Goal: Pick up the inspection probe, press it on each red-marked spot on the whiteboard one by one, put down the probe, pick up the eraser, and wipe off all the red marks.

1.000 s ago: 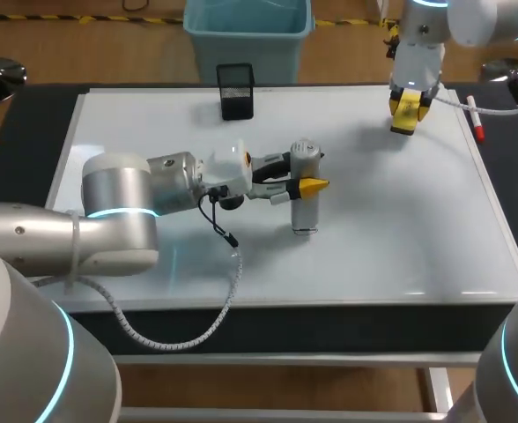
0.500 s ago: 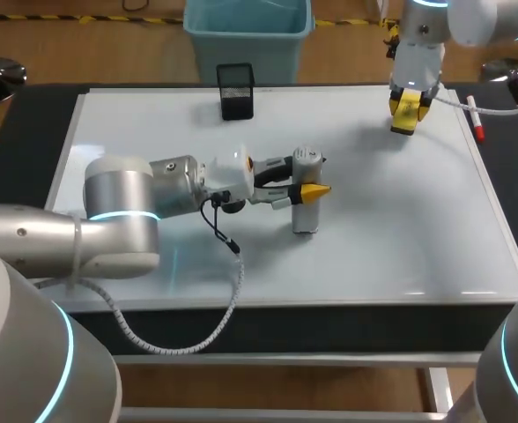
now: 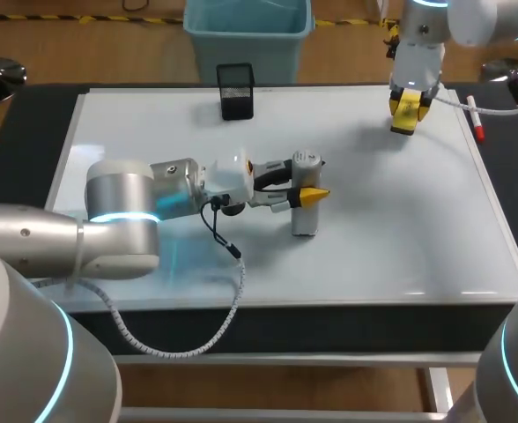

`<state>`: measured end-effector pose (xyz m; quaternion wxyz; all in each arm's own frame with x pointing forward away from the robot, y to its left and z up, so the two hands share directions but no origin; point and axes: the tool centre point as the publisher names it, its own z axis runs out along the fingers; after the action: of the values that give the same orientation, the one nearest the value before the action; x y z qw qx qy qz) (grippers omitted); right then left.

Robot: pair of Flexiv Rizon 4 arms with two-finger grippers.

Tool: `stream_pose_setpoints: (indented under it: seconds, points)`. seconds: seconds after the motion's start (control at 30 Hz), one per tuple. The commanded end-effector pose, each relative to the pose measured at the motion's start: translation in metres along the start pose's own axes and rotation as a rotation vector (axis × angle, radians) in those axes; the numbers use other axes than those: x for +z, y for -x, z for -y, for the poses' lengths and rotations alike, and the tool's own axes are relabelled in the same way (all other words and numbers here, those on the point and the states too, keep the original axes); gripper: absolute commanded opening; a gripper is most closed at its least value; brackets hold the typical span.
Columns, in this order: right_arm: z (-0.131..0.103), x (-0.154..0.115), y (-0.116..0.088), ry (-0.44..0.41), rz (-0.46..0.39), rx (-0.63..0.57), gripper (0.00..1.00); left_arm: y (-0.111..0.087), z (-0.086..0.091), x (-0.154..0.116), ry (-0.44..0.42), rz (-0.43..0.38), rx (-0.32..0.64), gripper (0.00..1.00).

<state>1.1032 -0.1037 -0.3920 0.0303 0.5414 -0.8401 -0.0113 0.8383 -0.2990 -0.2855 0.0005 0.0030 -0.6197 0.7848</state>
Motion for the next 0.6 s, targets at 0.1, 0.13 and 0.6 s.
stream_pose_setpoints:
  seconds: [0.1,0.13,0.6]
  points:
    - [0.0008,-0.0012,-0.0002,0.0,-0.003,-0.002,0.0,-0.0021,-0.0027,0.001,0.028,-0.014,0.004,0.0]
    - [0.0008,-0.0012,-0.0002,0.0,-0.003,-0.002,0.0,-0.0024,-0.0027,0.0011,0.028,-0.015,0.003,0.0]
    - [0.0008,-0.0012,-0.0002,0.0,-0.003,-0.002,0.0,-0.004,-0.0048,-0.0003,0.037,-0.015,-0.002,0.0]
